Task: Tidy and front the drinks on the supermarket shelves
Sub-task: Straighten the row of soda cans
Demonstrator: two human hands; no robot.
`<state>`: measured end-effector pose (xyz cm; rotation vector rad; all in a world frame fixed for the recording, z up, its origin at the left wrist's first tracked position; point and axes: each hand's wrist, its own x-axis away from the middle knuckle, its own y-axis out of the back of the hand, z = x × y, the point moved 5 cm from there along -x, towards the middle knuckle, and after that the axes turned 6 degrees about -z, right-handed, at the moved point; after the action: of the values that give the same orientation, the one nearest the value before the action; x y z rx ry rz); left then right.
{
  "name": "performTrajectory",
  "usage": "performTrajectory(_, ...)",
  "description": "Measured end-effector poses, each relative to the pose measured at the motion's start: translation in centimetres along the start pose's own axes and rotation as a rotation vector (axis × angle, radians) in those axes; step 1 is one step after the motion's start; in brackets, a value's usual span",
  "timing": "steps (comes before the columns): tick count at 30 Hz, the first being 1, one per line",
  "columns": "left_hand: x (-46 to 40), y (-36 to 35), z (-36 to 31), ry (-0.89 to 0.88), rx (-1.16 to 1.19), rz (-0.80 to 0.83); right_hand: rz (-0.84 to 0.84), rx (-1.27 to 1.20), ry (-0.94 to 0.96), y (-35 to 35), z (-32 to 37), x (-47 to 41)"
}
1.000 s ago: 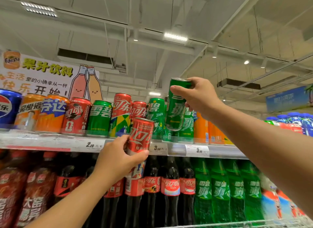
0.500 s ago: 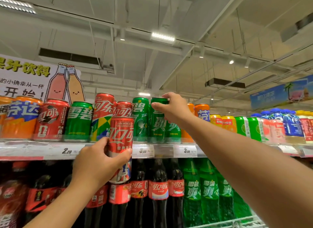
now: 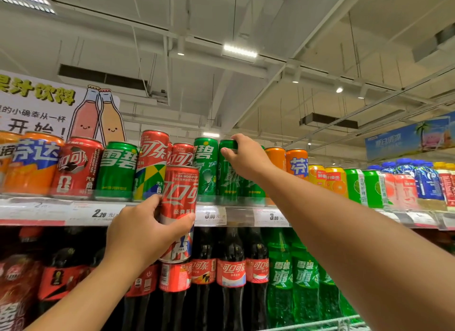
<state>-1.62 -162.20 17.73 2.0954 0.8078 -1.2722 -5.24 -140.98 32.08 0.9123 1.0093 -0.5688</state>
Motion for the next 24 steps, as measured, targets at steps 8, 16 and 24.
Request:
performTrajectory(8, 0.2, 0.1, -0.1, 0.008, 0.019, 0.022, 0.111, 0.131, -0.06, -1.1, 0.3, -0.2)
performTrajectory(16, 0.2, 0.0, 0.1, 0.003, 0.006, 0.032, 0.111, 0.051, 0.02, 0.3, -0.2, -0.2)
performTrajectory(24, 0.1, 0.0, 0.0, 0.016, 0.024, 0.061, 0.0, 0.152, 0.182, 0.6, 1.7, 2.4)
